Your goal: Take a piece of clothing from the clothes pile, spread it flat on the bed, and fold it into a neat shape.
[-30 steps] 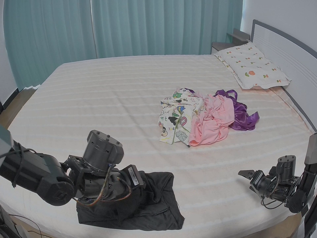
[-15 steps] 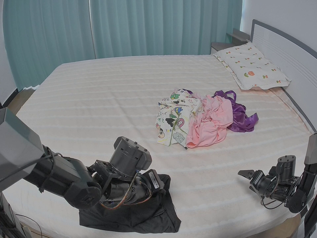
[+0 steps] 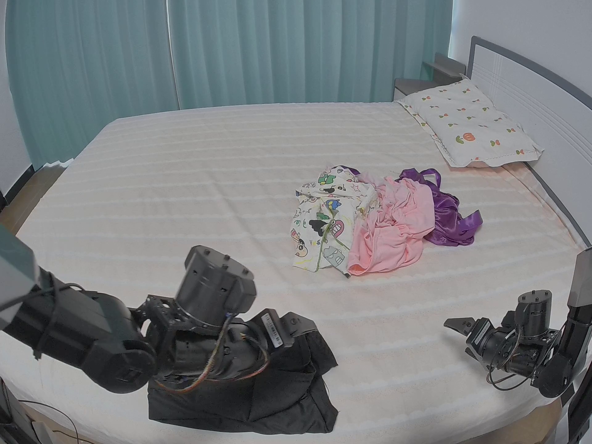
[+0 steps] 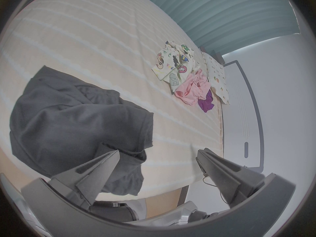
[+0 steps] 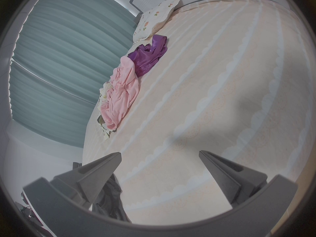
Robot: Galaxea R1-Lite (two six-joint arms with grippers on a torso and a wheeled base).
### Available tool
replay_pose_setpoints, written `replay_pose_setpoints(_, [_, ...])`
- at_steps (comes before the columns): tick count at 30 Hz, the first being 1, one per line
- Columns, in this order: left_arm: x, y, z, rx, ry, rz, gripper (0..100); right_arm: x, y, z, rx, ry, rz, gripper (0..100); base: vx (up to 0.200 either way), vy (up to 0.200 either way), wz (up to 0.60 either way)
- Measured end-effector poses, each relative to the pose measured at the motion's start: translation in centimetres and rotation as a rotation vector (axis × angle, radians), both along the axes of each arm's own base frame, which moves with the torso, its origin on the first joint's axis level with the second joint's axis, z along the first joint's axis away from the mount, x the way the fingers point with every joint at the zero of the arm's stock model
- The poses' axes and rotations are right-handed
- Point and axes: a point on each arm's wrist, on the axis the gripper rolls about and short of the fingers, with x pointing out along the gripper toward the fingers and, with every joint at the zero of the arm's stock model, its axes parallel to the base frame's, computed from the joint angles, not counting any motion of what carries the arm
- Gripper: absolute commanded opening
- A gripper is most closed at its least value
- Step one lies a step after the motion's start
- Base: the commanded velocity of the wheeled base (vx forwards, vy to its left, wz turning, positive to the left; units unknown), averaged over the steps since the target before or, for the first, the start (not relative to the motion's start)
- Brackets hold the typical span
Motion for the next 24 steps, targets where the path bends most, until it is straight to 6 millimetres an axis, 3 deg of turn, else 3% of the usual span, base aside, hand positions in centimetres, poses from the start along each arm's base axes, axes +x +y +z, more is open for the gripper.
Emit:
replay_pose_setpoints(9, [-3.2, 4.7, -0.5, 0.026, 0.056, 0.061, 100, -0.2, 0.6, 0.0, -0.001, 0.005, 0.02, 100, -0.2, 0.0, 0.0])
replay_pose_setpoints(15, [-4.7, 7.5, -1.0, -0.01, 0.131, 0.132, 100, -0.4, 1.4, 0.0, -0.001, -0.002, 0.057, 100, 0.0, 0.0, 0.0])
replay_pose_setpoints(24, [-4.8, 10.1, -1.0, -0.056, 0.153, 0.207, 100, -0.4, 2.7, 0.1, -0.036, -0.026, 0.139, 100, 0.0, 0.0, 0.0])
